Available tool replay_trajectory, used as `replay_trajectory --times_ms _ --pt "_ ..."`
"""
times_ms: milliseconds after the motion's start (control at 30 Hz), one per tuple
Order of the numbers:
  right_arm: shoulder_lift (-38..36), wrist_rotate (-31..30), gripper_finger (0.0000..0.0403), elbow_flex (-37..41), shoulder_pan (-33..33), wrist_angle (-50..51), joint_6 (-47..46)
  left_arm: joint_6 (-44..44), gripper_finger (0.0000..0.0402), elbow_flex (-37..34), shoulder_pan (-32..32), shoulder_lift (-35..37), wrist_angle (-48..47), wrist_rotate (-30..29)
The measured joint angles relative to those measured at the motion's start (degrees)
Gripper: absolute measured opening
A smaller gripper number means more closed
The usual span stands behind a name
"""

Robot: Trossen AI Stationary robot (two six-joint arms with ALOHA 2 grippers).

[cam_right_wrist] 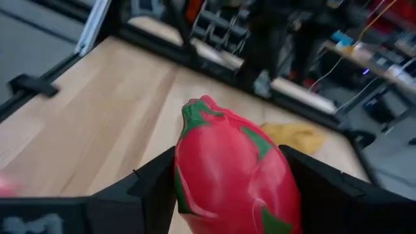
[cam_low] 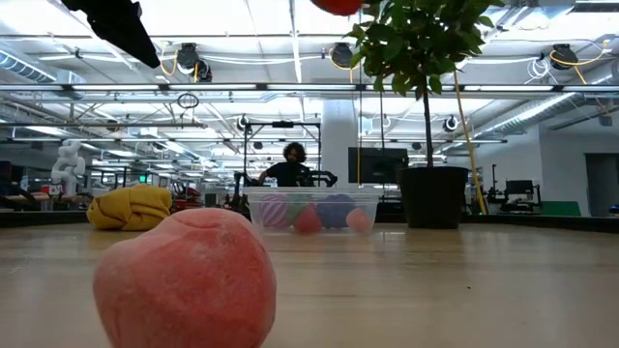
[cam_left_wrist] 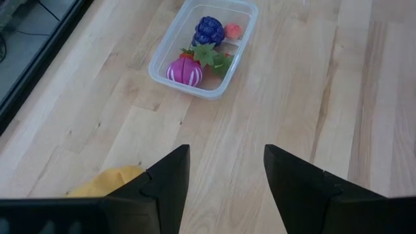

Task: Pick and placing Produce into tupperware
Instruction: Put the pink dragon fruit into the transparent bin

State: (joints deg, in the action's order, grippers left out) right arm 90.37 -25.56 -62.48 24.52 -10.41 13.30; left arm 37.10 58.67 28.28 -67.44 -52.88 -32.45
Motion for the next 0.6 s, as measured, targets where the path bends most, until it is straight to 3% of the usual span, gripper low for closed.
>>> replay_trajectory --times_ms 167,600 --pt "0.0 -0.03 0.0238 0.0 -2.35 -4.87 4.0 -0.01 0.0202 0.0 0.01 0.0 0.0 0.0" --pt "0.02 0.0 0.0238 0.02 -5.05 -7.4 3.93 -1.4 0.0203 0.0 0.02 0.0 0.0 0.0"
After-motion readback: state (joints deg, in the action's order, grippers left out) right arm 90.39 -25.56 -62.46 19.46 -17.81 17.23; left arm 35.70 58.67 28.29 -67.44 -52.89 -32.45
